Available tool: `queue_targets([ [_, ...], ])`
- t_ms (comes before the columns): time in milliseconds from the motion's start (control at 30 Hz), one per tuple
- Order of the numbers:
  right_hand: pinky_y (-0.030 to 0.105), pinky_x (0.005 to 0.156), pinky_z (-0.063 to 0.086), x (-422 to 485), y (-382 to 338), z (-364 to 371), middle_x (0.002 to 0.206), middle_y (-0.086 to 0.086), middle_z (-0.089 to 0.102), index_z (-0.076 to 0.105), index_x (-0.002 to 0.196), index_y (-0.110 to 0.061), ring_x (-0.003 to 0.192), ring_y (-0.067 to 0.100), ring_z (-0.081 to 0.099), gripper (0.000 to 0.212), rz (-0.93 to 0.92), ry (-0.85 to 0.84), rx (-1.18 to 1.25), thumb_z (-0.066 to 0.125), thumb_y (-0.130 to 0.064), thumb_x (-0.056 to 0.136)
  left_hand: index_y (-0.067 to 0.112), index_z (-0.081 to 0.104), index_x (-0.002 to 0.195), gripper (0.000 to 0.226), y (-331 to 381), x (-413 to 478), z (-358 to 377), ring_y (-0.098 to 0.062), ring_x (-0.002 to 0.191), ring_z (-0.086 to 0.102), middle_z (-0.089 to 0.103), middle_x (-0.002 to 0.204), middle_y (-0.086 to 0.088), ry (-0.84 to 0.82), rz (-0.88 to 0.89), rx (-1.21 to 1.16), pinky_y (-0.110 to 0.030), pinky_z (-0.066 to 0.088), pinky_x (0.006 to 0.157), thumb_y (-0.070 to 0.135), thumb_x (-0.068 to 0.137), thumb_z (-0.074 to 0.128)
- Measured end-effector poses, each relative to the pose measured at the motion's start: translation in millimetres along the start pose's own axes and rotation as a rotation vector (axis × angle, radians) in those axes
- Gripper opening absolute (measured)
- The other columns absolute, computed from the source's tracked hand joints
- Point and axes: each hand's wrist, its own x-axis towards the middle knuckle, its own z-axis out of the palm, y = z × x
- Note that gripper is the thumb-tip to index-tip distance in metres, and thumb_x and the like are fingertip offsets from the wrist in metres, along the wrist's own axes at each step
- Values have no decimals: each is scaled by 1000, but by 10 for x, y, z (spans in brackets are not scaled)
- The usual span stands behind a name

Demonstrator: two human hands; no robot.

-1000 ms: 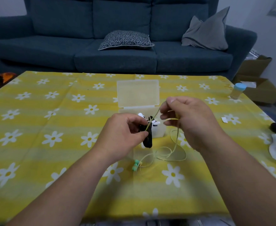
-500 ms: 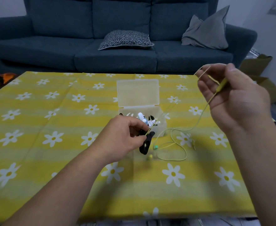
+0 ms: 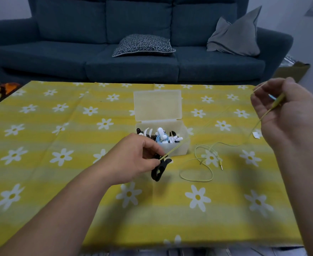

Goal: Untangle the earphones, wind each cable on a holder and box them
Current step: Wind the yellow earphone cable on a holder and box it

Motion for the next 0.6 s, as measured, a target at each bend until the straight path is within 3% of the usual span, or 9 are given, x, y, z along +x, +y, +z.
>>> queue_targets([
  [100,25,62,55,84,41,-106,74,-5,66,67,76,-20,71,11,68,15,82,200,-341,58,-21,88,21,77,93,22,-9,-17,-66,-16,83,72,77,83,3,40,-27,-61,-31,57,82,3,83,72],
  [167,32,68,51,101,114,-176,75,-2,63,69,76,-17,71,15,62,12,174,276,-573,60,-21,84,18,76,94,22,-3,-30,-124,-15,86,73,77,85,1,94,-37,-168,-28,57,84,-1,83,72],
  [233,43,74,47,66,226,-207,88,7,60,66,92,-3,71,23,54,22,261,280,-866,64,-24,86,14,76,95,22,12,-39,-163,-16,89,74,78,88,-1,151,-33,-258,-27,58,85,-4,82,71],
  [333,40,78,45,-120,362,-113,115,16,60,59,113,2,89,33,56,37,211,198,-1231,63,-25,88,11,76,94,22,47,-38,-159,-18,89,74,77,91,-3,186,-14,-320,-28,58,85,-6,81,72],
  [400,33,83,43,-288,393,52,125,11,63,61,130,-9,105,26,58,41,47,-33,-1161,62,-14,89,10,76,93,22,85,-38,-133,-18,88,74,77,92,-3,180,-4,-337,-22,57,77,-7,80,72],
  [467,26,90,48,-500,420,231,121,-1,67,60,133,-16,113,13,61,49,18,-449,-918,63,-3,86,10,76,93,22,127,-36,-107,-19,87,74,77,90,-5,162,8,-350,-18,55,71,-7,81,72],
  [533,17,90,50,-665,503,334,118,-6,69,59,132,-21,113,3,62,56,101,-784,-776,67,-11,77,10,76,93,22,158,-34,-90,-20,86,73,77,87,-6,151,32,-356,-19,56,72,-8,81,71],
  [600,19,93,48,-747,564,377,117,-6,71,58,133,-25,112,2,64,63,213,-942,-758,70,-32,71,9,76,95,22,170,-37,-94,-23,86,73,77,87,-8,151,54,-371,-22,57,73,-8,82,71],
])
